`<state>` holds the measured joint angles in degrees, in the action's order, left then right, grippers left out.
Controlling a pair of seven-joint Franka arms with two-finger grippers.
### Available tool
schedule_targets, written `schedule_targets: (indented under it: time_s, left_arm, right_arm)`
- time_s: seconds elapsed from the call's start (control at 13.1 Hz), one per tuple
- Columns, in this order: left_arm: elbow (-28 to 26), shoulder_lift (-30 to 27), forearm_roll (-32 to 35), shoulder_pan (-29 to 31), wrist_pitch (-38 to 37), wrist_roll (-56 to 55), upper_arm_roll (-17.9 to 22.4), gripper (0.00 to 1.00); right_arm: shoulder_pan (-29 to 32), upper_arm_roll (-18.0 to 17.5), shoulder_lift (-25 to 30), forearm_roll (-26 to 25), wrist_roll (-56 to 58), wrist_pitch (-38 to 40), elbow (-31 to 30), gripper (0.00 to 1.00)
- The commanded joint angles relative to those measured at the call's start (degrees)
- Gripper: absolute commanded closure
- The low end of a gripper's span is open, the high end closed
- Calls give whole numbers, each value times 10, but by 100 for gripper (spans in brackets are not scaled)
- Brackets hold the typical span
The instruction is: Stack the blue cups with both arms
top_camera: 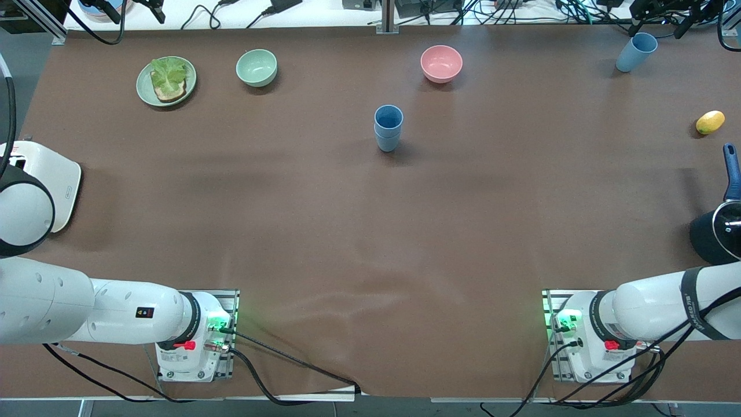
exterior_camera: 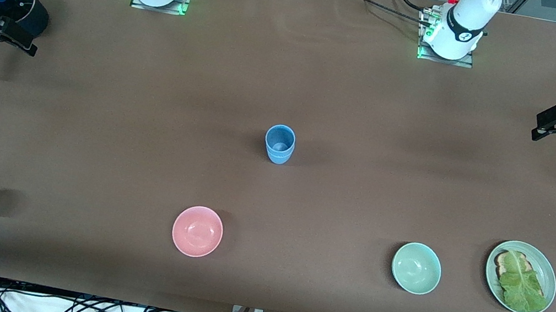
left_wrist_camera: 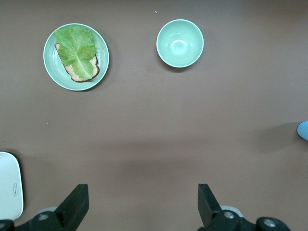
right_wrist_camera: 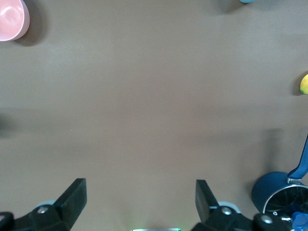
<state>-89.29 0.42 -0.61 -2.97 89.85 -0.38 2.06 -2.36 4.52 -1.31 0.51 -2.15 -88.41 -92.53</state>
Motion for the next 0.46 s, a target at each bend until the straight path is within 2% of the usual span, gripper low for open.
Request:
schedule_targets:
  time_s: [0.0,0.38]
  left_arm:
    - [14,5,-6,2,-9,9,0,0]
    - [14,5,-4,2,-9,9,0,0]
  right_arm:
    - [8,-5,-7,5,14,7,16,0]
    - [8,-5,-7,5,25,6,13,0]
